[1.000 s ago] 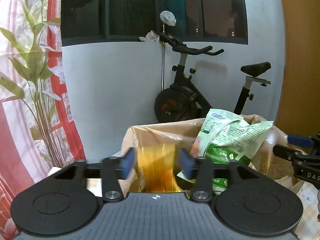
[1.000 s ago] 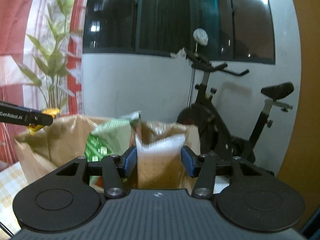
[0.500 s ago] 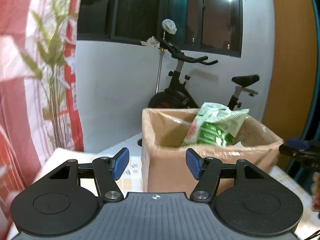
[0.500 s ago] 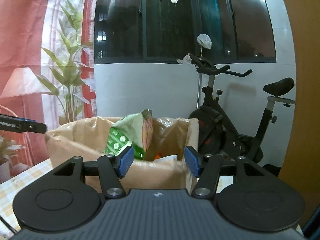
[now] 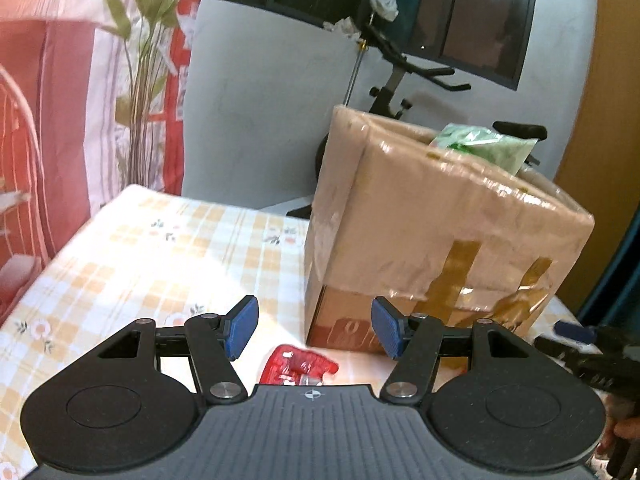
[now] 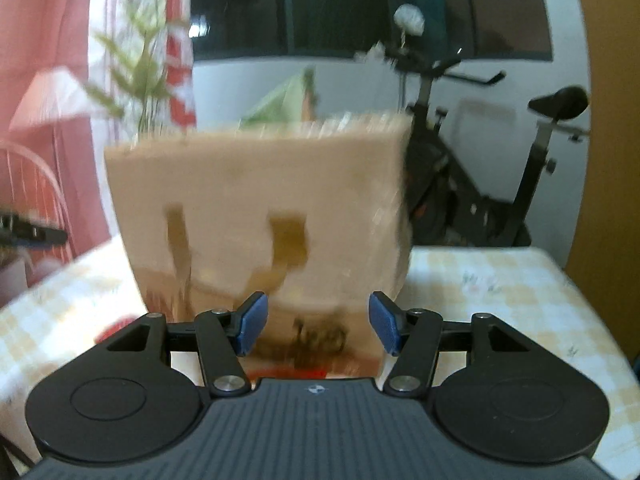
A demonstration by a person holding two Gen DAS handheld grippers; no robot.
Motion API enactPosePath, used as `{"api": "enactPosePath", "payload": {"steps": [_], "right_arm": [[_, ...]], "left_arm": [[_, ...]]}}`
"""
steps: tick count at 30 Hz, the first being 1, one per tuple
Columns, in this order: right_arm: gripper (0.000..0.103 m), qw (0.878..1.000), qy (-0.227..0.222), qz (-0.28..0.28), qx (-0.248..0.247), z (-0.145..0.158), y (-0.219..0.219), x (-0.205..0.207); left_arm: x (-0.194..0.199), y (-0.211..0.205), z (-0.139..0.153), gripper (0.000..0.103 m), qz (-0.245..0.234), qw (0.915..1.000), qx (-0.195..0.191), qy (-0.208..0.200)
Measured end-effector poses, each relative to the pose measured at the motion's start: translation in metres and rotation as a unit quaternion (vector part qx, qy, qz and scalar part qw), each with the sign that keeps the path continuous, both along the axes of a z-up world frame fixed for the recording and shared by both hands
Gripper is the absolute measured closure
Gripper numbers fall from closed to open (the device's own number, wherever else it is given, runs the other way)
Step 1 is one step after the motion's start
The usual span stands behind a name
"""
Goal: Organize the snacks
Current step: 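Move left tool toward the red barcode packet while right tool approaches the red spicy packet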
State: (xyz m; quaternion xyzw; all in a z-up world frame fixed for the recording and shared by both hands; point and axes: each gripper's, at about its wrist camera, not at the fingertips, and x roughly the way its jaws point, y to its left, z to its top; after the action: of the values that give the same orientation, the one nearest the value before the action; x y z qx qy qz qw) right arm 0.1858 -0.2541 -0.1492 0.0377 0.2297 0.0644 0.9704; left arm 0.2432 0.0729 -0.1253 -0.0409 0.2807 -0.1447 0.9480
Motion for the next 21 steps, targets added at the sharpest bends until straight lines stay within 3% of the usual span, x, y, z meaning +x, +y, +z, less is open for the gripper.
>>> {"api": "enactPosePath", "payload": {"steps": [7,12,17,21], "right_arm": [[0.036,0.997,0.069,0.025,-0.025,-0.039,0.017,0.028],[0.032,0.994,0.105,0.005,0.003,-0.059,0.013,0.04],[0.03,0.993,0.11,0.028,-0.013,-0.065,0.02,0.04],[0.04,0.995,0.095,0.028,-0.012,-0.064,0.019,0.033]], "left_arm": [[0.0,0.006,-0.016,0.038,0.011,0.9996,0.015,0.019],[0.003,0.005,-0.022,0.038,0.016,0.9992,0.022,0.029],[0.002,0.003,-0.027,0.038,0.016,0.9989,0.028,0.035],[0.0,0.0,-0.032,0.038,0.016,0.9985,0.028,0.044]]}}
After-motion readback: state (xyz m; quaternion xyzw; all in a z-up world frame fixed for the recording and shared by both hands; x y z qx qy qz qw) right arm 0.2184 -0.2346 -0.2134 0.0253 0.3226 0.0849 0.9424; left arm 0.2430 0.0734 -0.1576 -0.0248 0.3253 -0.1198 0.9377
